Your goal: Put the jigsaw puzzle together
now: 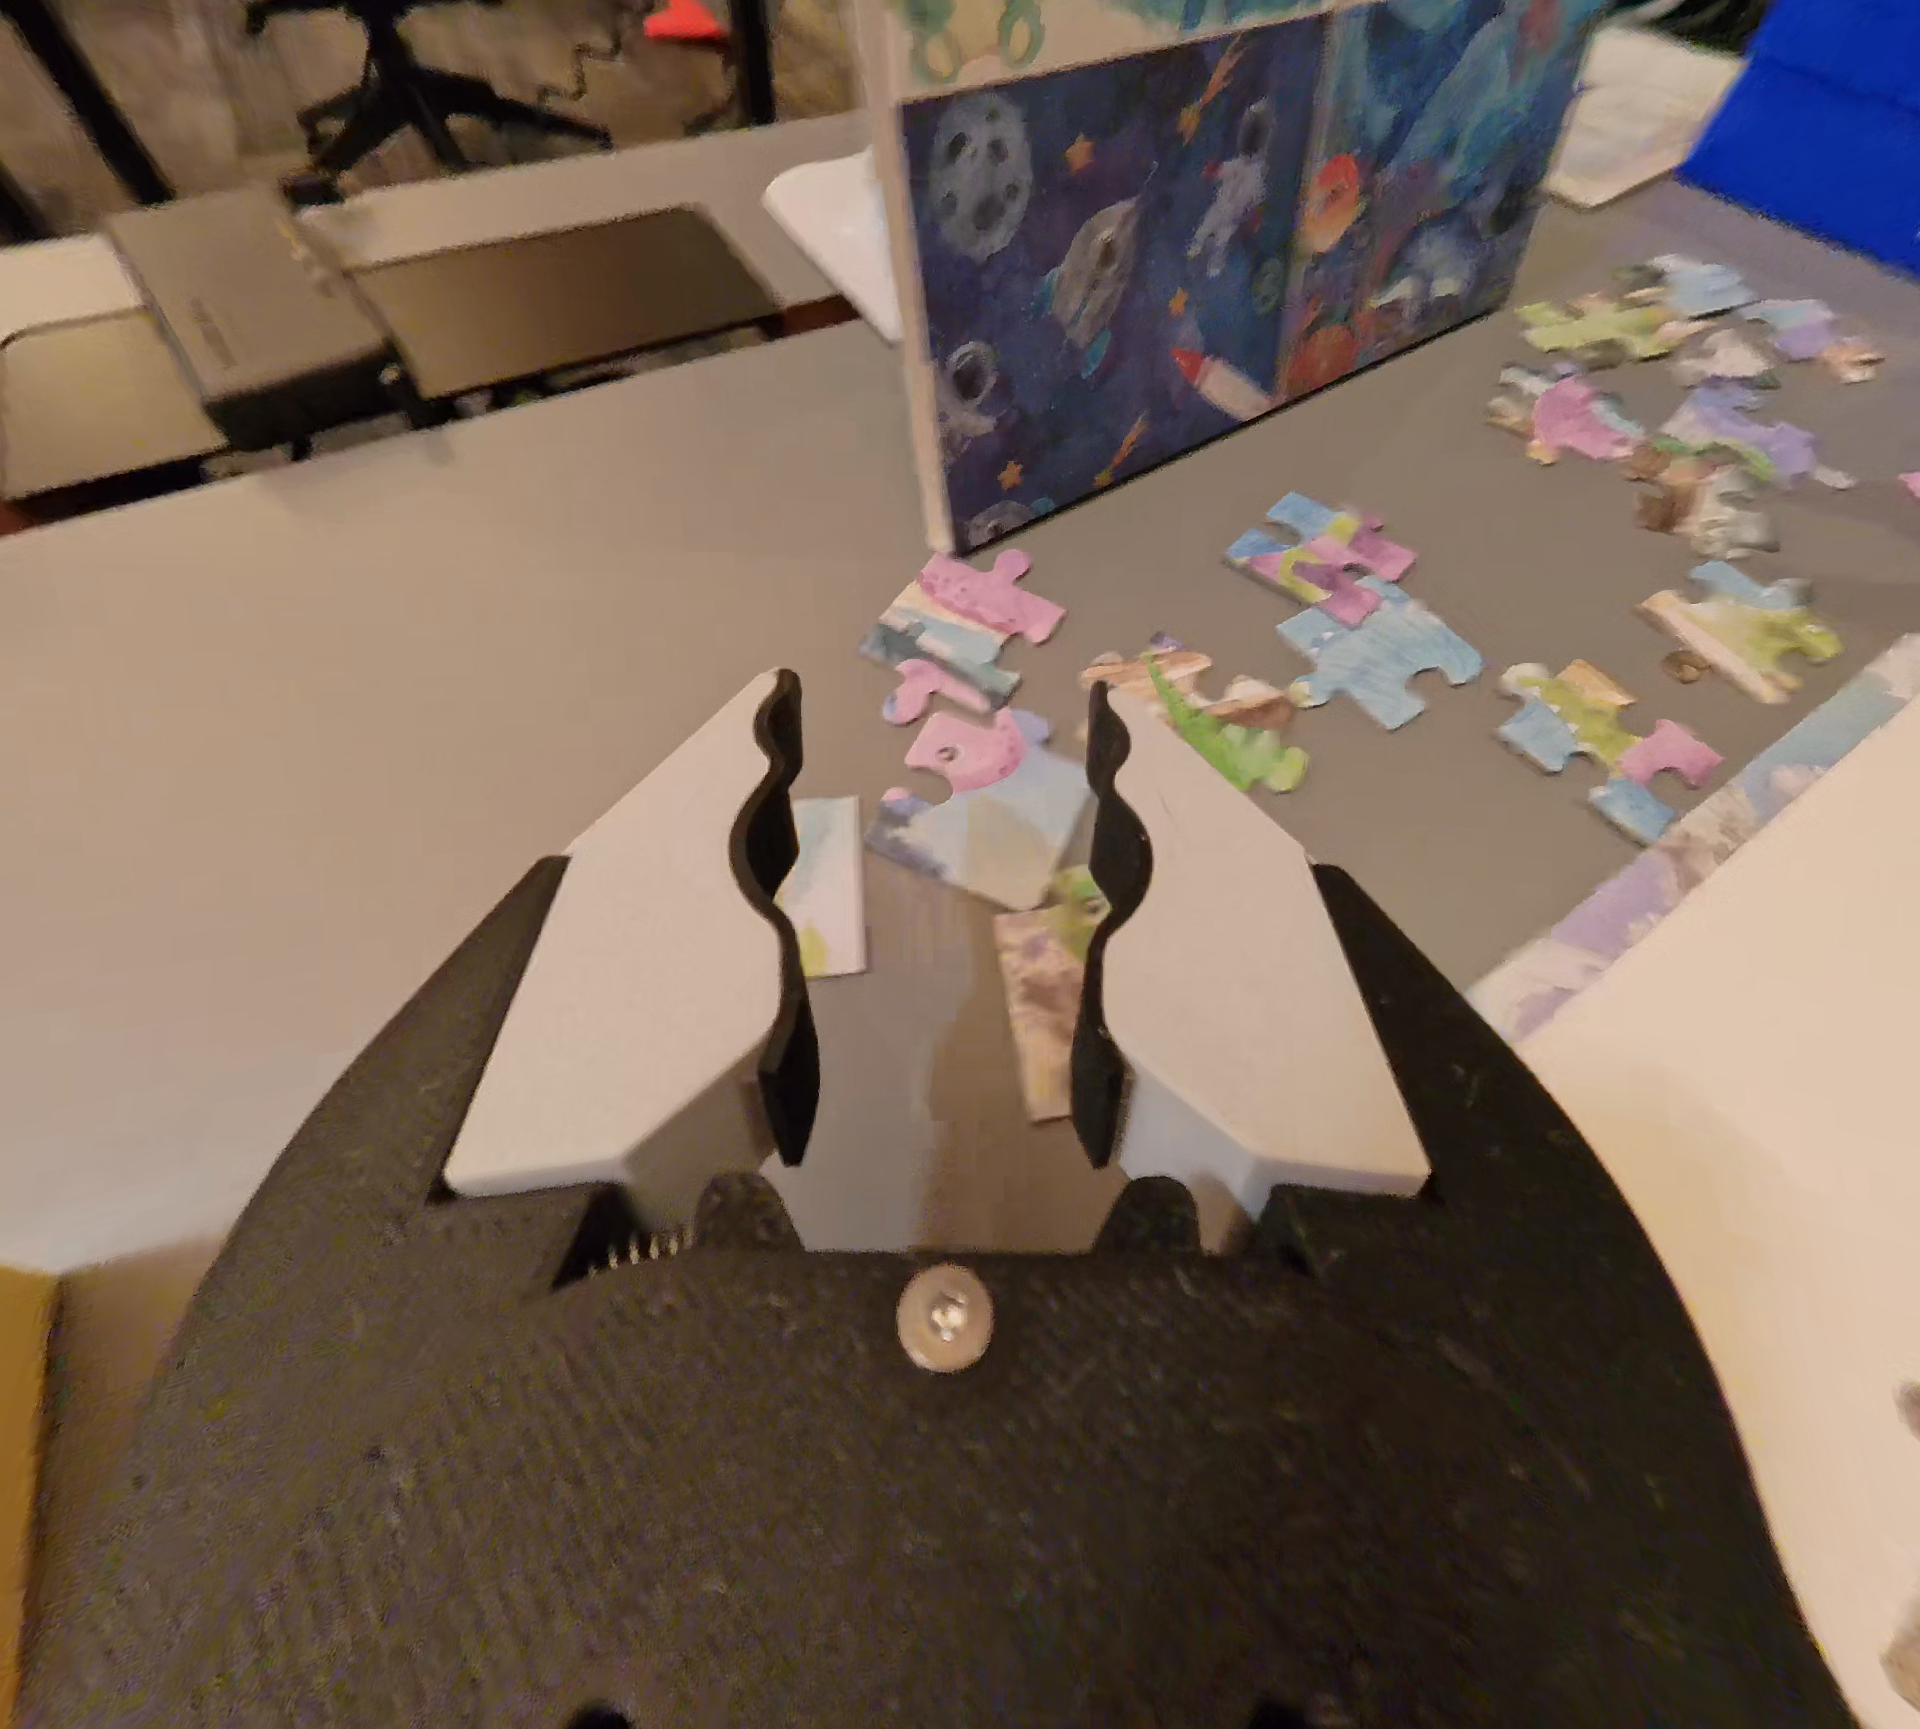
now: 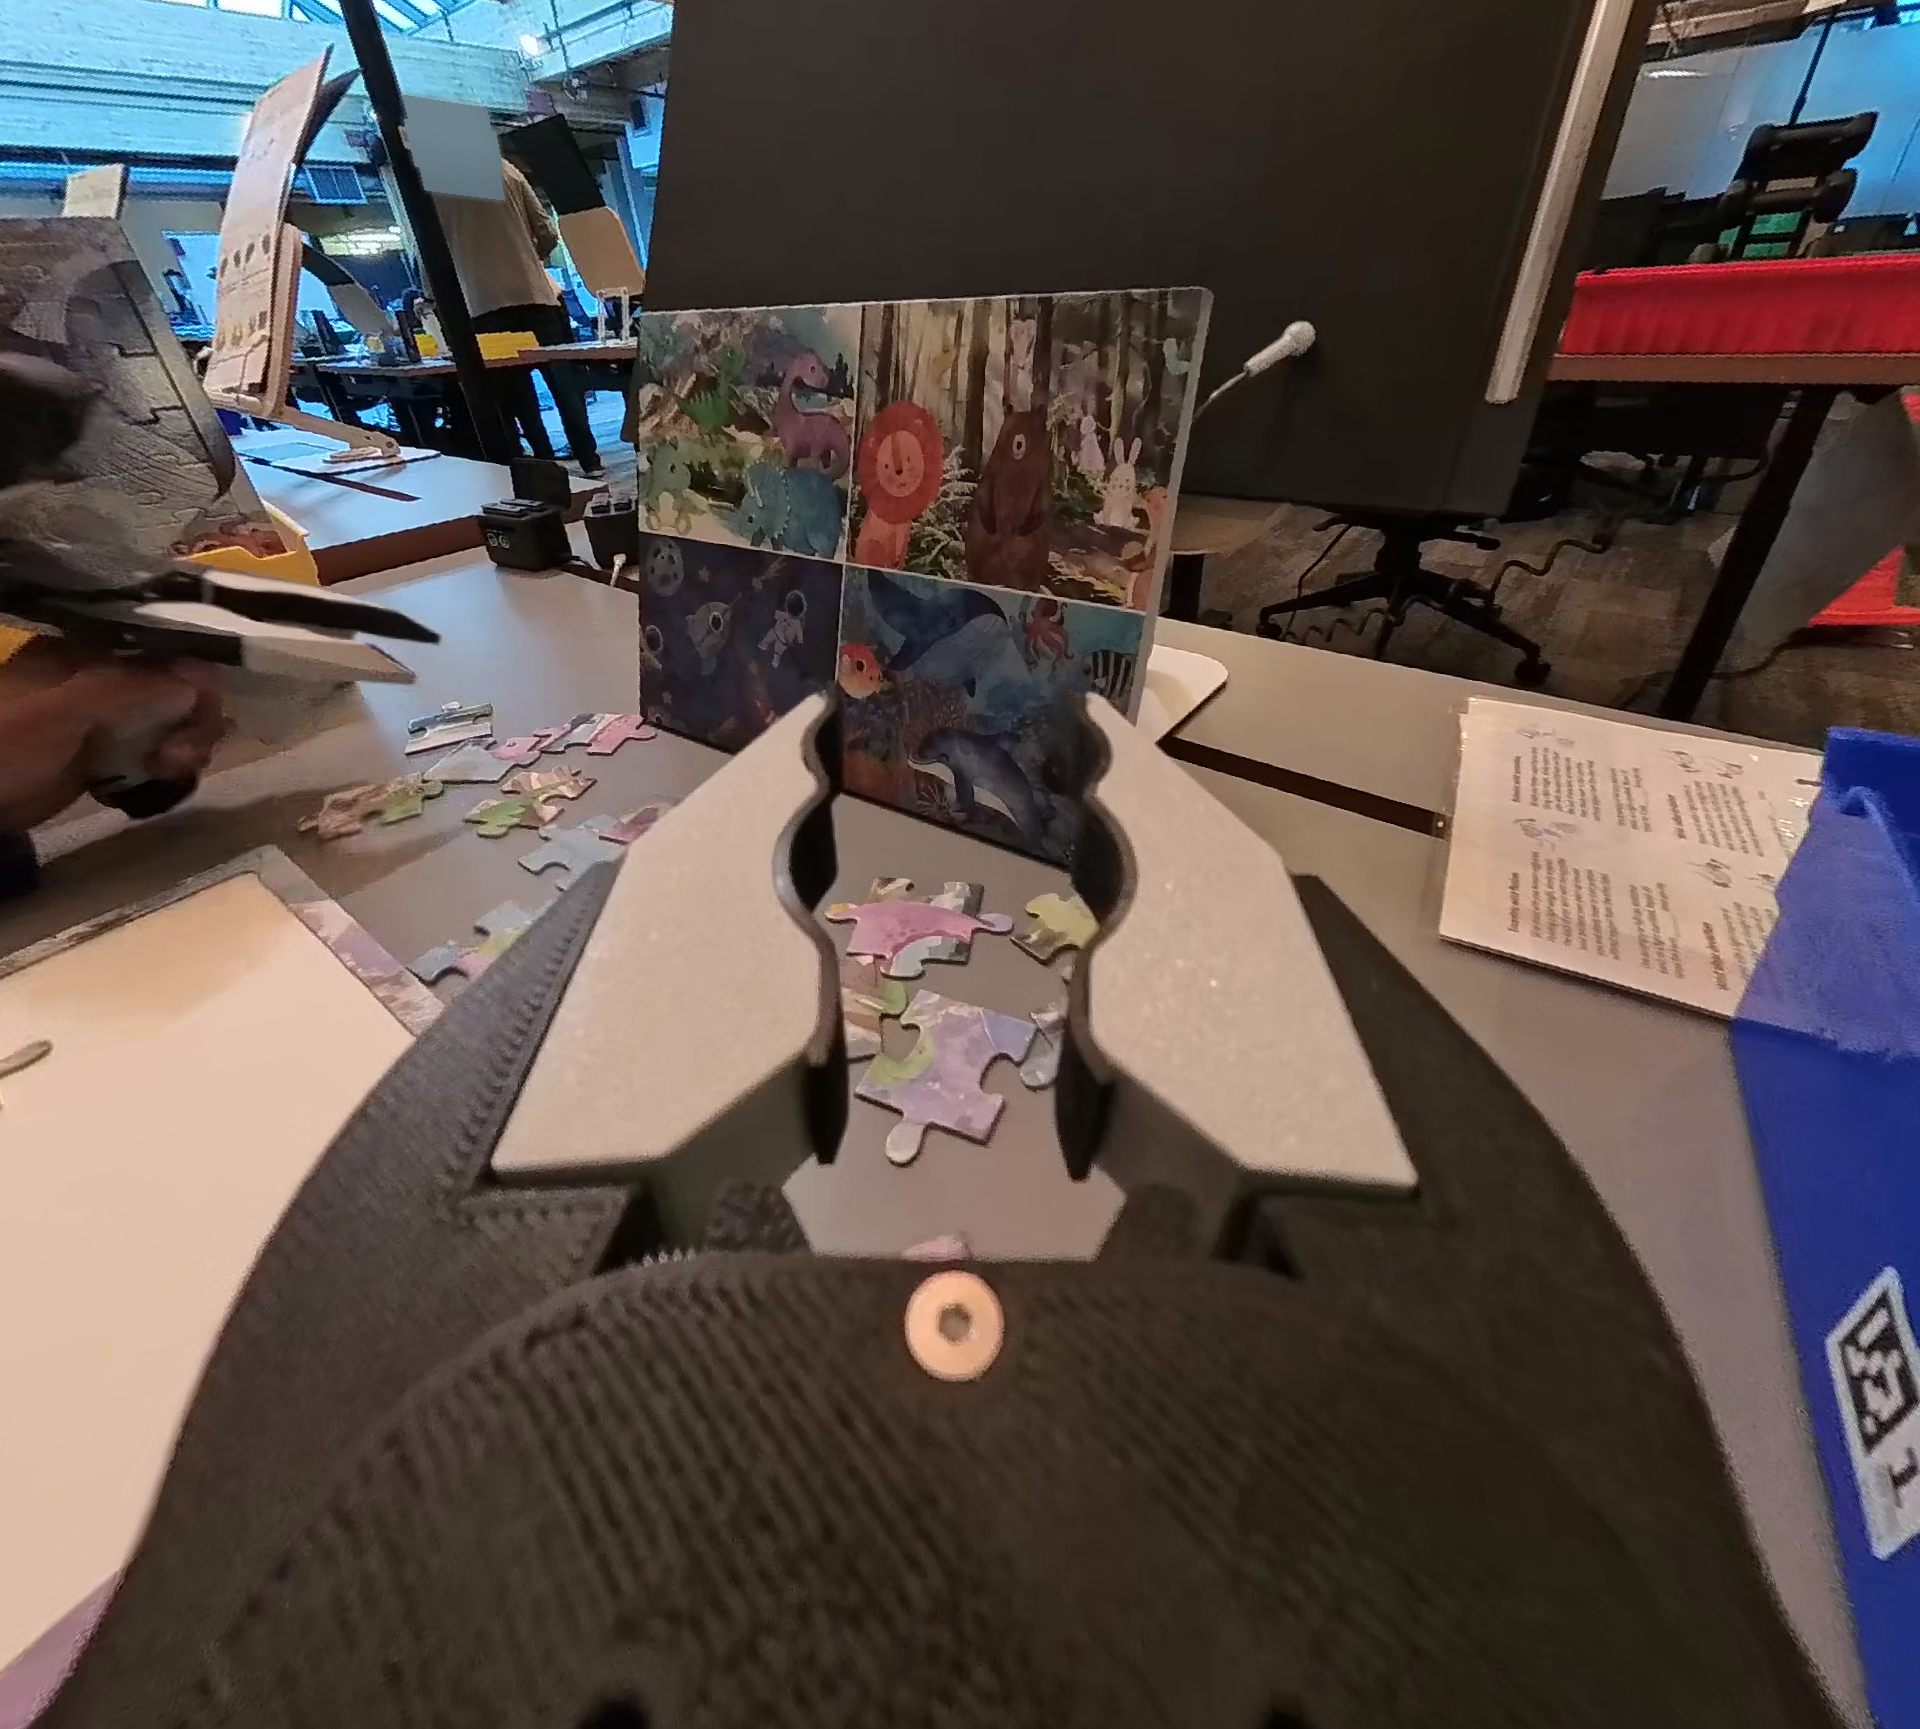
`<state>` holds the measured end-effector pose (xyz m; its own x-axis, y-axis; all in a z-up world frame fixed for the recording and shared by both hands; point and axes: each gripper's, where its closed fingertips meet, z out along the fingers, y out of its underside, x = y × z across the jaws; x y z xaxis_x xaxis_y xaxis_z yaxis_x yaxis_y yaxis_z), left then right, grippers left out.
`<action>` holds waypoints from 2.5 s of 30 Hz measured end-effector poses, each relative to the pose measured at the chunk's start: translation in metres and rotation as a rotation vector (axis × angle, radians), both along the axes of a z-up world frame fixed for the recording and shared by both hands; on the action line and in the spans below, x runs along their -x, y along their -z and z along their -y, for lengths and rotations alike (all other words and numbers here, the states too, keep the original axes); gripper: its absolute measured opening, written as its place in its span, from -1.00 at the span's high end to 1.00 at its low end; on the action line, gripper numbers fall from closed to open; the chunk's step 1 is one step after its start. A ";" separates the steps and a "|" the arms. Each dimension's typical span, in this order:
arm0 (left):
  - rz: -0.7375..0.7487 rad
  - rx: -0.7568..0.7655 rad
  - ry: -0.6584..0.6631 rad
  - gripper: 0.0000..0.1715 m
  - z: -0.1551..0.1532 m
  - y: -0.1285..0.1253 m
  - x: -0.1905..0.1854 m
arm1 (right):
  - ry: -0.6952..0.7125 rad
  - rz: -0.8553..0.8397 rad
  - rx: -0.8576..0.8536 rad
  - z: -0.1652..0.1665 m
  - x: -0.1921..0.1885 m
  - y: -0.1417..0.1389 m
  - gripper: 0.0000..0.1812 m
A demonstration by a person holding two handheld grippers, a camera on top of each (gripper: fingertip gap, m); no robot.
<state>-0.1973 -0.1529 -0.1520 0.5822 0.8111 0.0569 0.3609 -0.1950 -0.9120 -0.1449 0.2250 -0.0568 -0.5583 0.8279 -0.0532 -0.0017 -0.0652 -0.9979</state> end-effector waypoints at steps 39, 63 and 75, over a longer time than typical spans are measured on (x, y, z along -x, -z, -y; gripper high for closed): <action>0.210 0.265 1.212 -0.01 -0.231 0.047 -0.315 | -0.004 0.015 0.023 -0.001 0.000 0.000 0.55; 0.165 0.328 1.237 -0.02 -0.234 0.054 -0.318 | 0.023 0.027 0.038 -0.006 0.002 -0.002 0.56; 0.164 0.332 1.247 -0.07 -0.237 0.055 -0.319 | 0.012 0.037 0.032 0.000 0.002 0.001 0.56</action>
<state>0.1212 0.0845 -0.2069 0.9549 -0.2792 0.1012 -0.1240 -0.6844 -0.7185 -0.1472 0.2251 -0.0575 -0.5451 0.8323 -0.1003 0.0339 -0.0977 -0.9946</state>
